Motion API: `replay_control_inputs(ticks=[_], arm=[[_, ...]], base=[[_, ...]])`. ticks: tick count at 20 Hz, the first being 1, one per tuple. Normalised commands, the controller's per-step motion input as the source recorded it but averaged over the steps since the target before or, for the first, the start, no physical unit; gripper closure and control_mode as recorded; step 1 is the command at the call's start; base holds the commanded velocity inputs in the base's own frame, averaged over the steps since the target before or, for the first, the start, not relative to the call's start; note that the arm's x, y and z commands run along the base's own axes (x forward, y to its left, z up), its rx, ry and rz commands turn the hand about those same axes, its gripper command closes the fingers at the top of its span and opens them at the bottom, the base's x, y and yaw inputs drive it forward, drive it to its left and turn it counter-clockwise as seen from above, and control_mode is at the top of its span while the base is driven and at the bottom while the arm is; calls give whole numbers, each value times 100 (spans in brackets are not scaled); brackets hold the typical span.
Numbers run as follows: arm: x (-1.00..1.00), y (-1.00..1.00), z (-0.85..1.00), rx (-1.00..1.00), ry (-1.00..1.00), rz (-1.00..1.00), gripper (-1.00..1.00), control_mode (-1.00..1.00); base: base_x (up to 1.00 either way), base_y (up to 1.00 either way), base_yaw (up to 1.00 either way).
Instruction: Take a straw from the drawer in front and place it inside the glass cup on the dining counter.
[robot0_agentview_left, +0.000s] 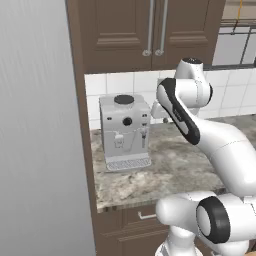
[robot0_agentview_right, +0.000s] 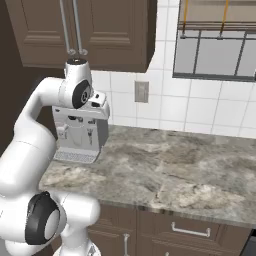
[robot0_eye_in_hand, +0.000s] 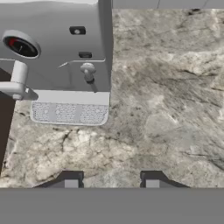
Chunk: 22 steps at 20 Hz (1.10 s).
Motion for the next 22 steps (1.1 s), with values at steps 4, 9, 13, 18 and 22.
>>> replay_control_inputs(ticks=[4,9,13,18,22], arm=[[0,0,0,0,0,0,-100,100],[0,0,0,0,0,0,-100,100],[0,0,0,0,0,0,-100,100],[0,0,0,0,0,0,-100,100],[0,0,0,0,0,0,-100,100]], base=[[-20,0,0],[-75,-7,-5],[-61,-21,-1],[-12,-53,25],[0,-67,50]])
